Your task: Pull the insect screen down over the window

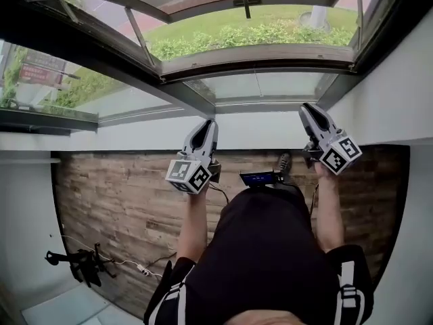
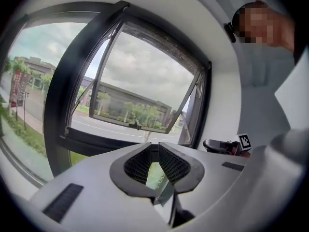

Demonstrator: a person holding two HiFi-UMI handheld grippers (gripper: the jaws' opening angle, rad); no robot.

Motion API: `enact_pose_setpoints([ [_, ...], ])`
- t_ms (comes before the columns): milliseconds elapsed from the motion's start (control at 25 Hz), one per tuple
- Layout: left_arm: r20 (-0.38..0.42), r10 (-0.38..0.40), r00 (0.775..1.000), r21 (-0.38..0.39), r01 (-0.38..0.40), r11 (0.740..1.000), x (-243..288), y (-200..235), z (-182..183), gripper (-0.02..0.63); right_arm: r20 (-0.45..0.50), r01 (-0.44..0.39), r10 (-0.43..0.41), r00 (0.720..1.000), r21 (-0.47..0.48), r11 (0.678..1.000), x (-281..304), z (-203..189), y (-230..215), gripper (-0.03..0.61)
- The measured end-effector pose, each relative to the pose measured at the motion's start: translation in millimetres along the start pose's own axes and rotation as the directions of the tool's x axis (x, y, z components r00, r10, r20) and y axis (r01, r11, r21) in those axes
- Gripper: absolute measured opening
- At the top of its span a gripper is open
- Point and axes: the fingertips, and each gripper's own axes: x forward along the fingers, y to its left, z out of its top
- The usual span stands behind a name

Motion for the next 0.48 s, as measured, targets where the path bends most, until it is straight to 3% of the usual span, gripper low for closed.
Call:
enact_pose_setpoints([
  [240, 0.067, -0.107, 0.992, -0.057, 0.111, 0.992, -74.7, -3.1, -5.6, 0.052, 0.082, 0.054, -0.057, 0.995, 0.044, 0.998, -54.5, -17.5, 85.7, 0.054],
  [480, 0.11, -0.173, 0.979, -0.155, 0.189, 0.97, -135.1, -22.7, -24.0, 0.052, 0.065, 0.137, -0.141, 0.988, 0.065, 0.988, -118.0, -47.4, 146.9, 0.054],
])
